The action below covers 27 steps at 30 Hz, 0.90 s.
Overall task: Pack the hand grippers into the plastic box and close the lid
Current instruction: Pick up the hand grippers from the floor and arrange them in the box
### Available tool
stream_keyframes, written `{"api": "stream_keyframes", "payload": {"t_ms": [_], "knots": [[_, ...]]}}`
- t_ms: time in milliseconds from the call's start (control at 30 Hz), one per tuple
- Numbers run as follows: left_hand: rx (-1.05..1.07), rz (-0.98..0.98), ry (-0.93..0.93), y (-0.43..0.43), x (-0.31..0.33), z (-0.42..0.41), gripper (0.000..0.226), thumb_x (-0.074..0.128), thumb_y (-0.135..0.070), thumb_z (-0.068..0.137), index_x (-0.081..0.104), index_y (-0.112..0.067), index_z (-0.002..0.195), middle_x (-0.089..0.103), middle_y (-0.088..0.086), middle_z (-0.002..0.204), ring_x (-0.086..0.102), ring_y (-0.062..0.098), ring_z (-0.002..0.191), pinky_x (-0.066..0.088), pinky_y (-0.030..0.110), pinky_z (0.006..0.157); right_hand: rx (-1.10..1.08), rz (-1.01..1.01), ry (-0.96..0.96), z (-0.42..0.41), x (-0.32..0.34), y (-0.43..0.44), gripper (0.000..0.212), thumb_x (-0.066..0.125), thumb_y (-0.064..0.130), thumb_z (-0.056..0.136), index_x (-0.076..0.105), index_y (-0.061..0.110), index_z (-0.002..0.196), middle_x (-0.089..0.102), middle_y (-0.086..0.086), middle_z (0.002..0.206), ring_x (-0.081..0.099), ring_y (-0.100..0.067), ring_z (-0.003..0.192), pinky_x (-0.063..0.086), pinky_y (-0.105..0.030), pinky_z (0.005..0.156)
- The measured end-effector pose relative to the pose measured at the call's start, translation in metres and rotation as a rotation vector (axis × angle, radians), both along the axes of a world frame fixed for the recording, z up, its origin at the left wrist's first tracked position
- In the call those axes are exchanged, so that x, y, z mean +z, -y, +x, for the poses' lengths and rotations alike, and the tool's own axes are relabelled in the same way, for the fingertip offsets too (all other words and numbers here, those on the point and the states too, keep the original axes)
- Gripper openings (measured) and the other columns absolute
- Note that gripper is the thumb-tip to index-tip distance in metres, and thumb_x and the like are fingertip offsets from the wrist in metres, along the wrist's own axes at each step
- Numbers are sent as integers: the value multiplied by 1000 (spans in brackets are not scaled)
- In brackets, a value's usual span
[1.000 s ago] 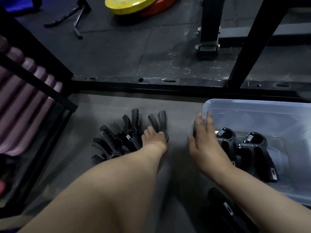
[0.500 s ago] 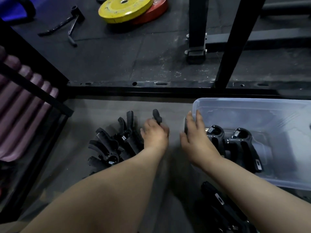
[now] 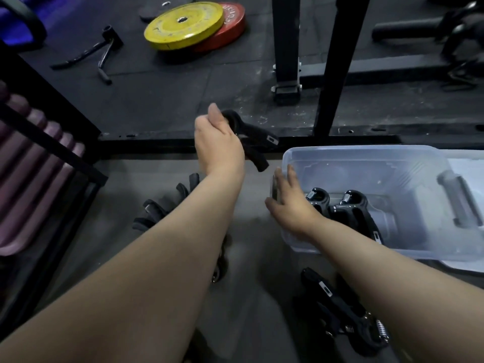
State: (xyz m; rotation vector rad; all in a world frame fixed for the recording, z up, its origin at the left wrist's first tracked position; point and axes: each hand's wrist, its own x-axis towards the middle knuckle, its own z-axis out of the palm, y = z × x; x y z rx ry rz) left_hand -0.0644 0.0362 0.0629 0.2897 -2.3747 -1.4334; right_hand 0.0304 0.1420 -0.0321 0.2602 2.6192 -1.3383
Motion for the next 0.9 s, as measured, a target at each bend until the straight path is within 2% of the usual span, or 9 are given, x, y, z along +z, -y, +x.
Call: {"api": "stream_keyframes", "payload": {"t_ms": [100,200,300,400,533,633,733,800,900], "knots": [[-46,-20,56,6,11,7,47,24,-49,103,52,-12,95,52,-8,79,50,3,65,36,13,50,-141,-174,-190,4,10,-9,59,48,24,100,25,18,153,17,0,161,14,-13,149,10,-23,117],[-206,19,192,8,8,11,56,27,-56,100,54,-8,89,60,3,79,64,22,74,55,37,67,-449,-385,-355,7,40,-21,40,44,28,99,50,22,138,54,5,137,50,-11,126,38,-31,108],[-361,16,303,0,2,31,64,31,-61,95,59,-4,86,68,15,79,69,34,74,58,53,69,-312,-411,-297,6,68,-30,30,50,35,95,59,28,123,67,6,114,64,-13,104,52,-41,94],[-403,114,321,-7,0,55,63,33,-53,100,63,2,89,69,20,81,69,35,72,60,50,67,25,-143,-207,19,80,-35,26,54,36,96,56,29,121,67,10,102,65,-8,90,54,-36,80],[-400,282,368,-14,-10,69,47,32,-40,103,64,-7,92,71,11,89,70,27,86,58,46,82,-38,33,-282,40,64,-60,32,57,40,95,52,24,123,59,11,106,56,-7,97,43,-23,81],[-492,16,376,-16,-26,78,26,40,-27,98,61,-17,110,66,4,110,63,24,104,51,40,94,-242,6,-237,46,38,-86,20,58,36,95,56,19,106,62,5,99,58,-14,94,43,-28,82],[-608,-247,344,-18,-45,89,39,47,-19,95,53,-20,134,56,2,136,53,20,123,38,23,95,-317,51,-115,48,22,-106,23,56,36,96,60,14,96,62,0,80,57,-19,75,44,-31,67],[-661,-330,342,-21,-60,92,50,48,-15,95,43,-20,144,43,1,150,41,19,136,33,25,105,-267,153,-9,47,16,-111,28,55,35,97,58,13,80,55,0,64,52,-20,64,36,-30,55],[-701,-418,328,-22,-76,95,56,44,-11,96,32,-16,151,27,4,159,22,18,147,14,27,118,-304,125,156,39,-2,-109,32,53,35,97,57,8,80,57,-6,66,55,-26,69,40,-31,59]]}}
